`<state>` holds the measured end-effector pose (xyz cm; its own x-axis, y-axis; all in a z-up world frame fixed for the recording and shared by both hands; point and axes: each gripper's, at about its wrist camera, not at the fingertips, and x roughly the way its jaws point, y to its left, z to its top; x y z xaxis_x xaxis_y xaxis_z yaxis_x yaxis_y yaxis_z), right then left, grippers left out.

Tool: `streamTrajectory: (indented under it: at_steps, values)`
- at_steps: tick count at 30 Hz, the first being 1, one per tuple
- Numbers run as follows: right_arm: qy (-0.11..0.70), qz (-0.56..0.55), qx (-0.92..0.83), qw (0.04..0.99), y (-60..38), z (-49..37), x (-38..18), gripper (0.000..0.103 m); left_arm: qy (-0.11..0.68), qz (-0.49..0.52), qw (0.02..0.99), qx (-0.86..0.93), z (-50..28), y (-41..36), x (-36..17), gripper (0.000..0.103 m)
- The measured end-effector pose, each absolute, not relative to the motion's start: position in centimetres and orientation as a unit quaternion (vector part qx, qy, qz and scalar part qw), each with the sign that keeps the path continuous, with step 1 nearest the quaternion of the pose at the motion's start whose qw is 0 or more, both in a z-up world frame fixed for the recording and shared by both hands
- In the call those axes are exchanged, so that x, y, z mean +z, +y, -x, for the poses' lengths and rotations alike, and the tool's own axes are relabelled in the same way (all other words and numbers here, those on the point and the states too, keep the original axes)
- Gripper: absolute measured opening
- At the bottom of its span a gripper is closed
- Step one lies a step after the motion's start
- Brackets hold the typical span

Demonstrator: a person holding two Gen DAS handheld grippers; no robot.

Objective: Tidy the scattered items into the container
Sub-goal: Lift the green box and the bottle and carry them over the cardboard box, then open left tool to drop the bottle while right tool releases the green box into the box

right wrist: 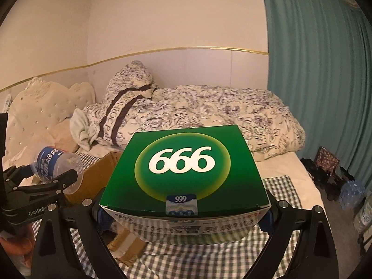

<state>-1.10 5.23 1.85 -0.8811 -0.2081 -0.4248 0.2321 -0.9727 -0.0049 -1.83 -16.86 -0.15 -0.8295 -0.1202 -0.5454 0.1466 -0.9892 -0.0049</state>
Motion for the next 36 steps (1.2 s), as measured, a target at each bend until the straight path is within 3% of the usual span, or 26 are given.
streamTrajectory:
  at_steps: [36]
  values:
    - [0.059,-0.290,-0.934,0.200,-6.9,10.8,-6.5,0.095,0.056,-0.372,0.084,-0.923,11.0,-23.9,-10.1,0.091]
